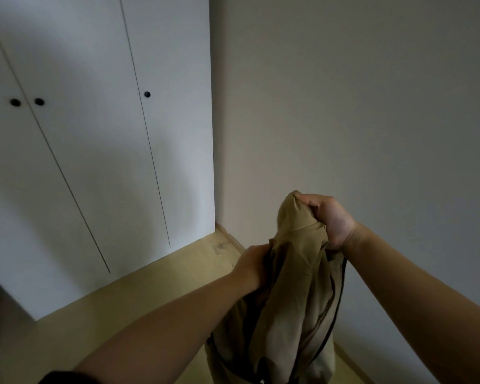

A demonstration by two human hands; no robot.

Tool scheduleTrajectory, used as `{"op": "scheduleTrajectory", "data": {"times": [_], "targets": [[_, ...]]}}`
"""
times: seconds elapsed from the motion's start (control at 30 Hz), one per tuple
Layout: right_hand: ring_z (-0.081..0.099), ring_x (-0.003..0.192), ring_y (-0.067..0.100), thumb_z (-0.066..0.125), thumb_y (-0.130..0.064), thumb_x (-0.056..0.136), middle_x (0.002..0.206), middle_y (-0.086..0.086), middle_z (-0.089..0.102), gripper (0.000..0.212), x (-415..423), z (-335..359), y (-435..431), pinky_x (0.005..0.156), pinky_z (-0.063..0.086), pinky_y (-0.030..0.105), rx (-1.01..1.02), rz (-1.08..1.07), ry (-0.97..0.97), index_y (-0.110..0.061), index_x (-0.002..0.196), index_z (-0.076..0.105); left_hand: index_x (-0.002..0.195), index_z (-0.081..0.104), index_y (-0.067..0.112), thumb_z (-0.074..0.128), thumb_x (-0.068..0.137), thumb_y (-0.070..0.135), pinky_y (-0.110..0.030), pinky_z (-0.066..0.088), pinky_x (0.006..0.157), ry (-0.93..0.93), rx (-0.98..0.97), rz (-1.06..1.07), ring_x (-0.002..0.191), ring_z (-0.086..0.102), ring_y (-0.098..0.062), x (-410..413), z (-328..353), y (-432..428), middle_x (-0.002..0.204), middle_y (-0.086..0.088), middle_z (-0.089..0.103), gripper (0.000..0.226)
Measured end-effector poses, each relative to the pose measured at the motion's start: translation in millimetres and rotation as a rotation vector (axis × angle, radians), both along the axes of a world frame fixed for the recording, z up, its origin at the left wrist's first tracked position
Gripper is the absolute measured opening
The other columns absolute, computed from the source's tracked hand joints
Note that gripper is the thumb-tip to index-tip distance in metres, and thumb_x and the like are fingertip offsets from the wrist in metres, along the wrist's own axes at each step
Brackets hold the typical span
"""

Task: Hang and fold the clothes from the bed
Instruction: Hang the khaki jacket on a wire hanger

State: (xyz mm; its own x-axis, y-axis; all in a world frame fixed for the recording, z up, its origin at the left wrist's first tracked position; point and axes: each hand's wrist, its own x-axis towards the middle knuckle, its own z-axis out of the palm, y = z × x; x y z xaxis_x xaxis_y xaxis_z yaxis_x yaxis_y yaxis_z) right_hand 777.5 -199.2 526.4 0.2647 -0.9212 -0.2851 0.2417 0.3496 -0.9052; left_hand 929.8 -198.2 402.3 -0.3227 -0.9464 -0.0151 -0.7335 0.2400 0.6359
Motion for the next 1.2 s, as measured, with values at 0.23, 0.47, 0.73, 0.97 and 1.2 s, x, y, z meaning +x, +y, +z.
{"op": "scheduleTrajectory", "data": {"times": [0.23, 0.47, 0.73, 0.97, 1.2], "targets": [[0.053, 0.059, 0.019, 0.050, -0.048, 0.093, 0.066, 0.006, 0.056, 0.048, -50, -28, -27, 0.051, 0.039, 0.026, -0.247, -0.279, 1.461, -0.009, 0.065, 0.053, 0.120, 0.062, 0.011, 0.066, 0.080, 0.007, -0.032, 0.054, 0.061, -0.119, -0.647, 0.019, 0.075, 0.065, -0.025, 54, 37, -27, 0.096, -0.008, 0.067, 0.041], [0.056, 0.088, 0.034, 0.048, -0.019, 0.095, 0.105, 0.013, 0.059, 0.016, -60, -62, -6, 0.069, 0.041, 0.031, -0.562, -0.594, 1.430, -0.009, 0.106, 0.053, 0.090, 0.064, 0.006, 0.052, 0.079, 0.008, -0.025, 0.032, 0.052, -0.249, -0.749, -0.146, 0.061, 0.051, -0.022, 12, 95, -16, 0.082, -0.004, 0.055, 0.016], [0.051, 0.088, 0.021, 0.049, -0.021, 0.074, 0.098, 0.008, 0.053, 0.038, -37, -59, 54, 0.079, 0.044, 0.030, -1.142, -0.321, 1.219, -0.003, 0.106, 0.056, 0.086, 0.066, 0.006, 0.053, 0.082, 0.012, -0.029, 0.043, 0.061, -0.135, -0.707, -0.202, 0.066, 0.051, -0.021, -13, 108, -7, 0.086, -0.004, 0.060, 0.016], [0.057, 0.072, 0.023, 0.067, -0.029, 0.078, 0.085, 0.002, 0.058, 0.036, -11, -83, 48, 0.053, 0.042, 0.029, -0.902, -0.368, 1.448, -0.011, 0.106, 0.052, 0.089, 0.069, 0.007, 0.055, 0.078, 0.006, -0.026, 0.042, 0.064, -0.065, -0.711, -0.159, 0.070, 0.053, -0.018, -7, 121, -15, 0.088, 0.000, 0.061, 0.018], [0.056, 0.071, 0.031, 0.046, -0.011, 0.088, 0.083, 0.010, 0.061, 0.014, -20, -81, 8, 0.058, 0.038, 0.032, -0.562, -0.102, 1.666, -0.018, 0.094, 0.036, 0.103, 0.063, 0.015, 0.051, 0.082, 0.007, -0.023, 0.022, 0.055, -0.496, -0.810, -0.326, 0.079, 0.056, -0.019, 19, 107, -25, 0.093, 0.001, 0.056, 0.026]]}}
